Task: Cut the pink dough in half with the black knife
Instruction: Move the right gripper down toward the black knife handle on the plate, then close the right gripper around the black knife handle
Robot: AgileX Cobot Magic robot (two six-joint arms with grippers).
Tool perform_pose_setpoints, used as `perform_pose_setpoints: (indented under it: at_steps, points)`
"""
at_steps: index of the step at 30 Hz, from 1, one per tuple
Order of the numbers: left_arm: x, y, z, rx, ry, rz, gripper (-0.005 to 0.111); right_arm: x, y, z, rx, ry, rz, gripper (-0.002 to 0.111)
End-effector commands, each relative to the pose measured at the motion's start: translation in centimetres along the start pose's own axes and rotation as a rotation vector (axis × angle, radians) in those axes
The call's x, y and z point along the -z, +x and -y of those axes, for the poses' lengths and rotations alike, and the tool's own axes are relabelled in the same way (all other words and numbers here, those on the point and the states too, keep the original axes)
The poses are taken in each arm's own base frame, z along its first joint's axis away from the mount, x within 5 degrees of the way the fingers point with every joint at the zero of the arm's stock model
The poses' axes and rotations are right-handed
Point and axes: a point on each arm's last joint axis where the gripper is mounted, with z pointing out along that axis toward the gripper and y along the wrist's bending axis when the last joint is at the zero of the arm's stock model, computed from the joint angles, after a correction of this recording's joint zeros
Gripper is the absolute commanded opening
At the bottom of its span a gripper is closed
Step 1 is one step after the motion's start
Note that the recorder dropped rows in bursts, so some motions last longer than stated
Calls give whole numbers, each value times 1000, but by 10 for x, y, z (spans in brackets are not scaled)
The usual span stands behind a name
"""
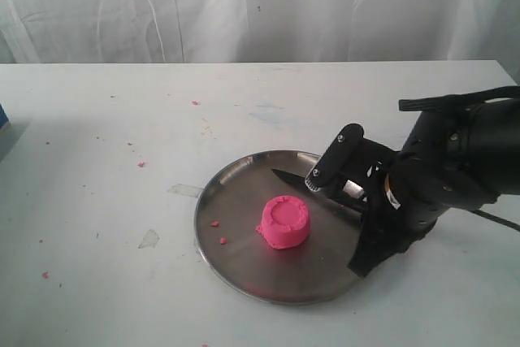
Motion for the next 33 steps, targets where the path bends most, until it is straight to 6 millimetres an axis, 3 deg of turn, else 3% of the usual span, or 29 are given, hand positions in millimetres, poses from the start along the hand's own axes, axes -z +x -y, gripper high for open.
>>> perform_pose_setpoints:
  at_steps: [1, 7, 15, 18, 22, 33]
  points:
    - [0, 1, 0, 5, -4, 1, 0, 4, 3, 1, 24, 24, -18, 35]
    - [0, 1, 0, 5, -4, 1, 0, 11, 8, 6, 50, 65, -55, 53]
    - [0, 1, 0, 4, -1, 2, 0, 19, 1, -21, 205, 93, -63, 54]
    - [0, 1, 0, 4, -1, 2, 0, 27, -3, -28, 270, 206, -70, 54]
    - [0, 1, 0, 4, -1, 2, 0, 35, -6, -28, 230, 348, -52, 54]
    - [0, 1, 0, 4, -1, 2, 0, 0, 9, -44, 296, 317, -155, 54]
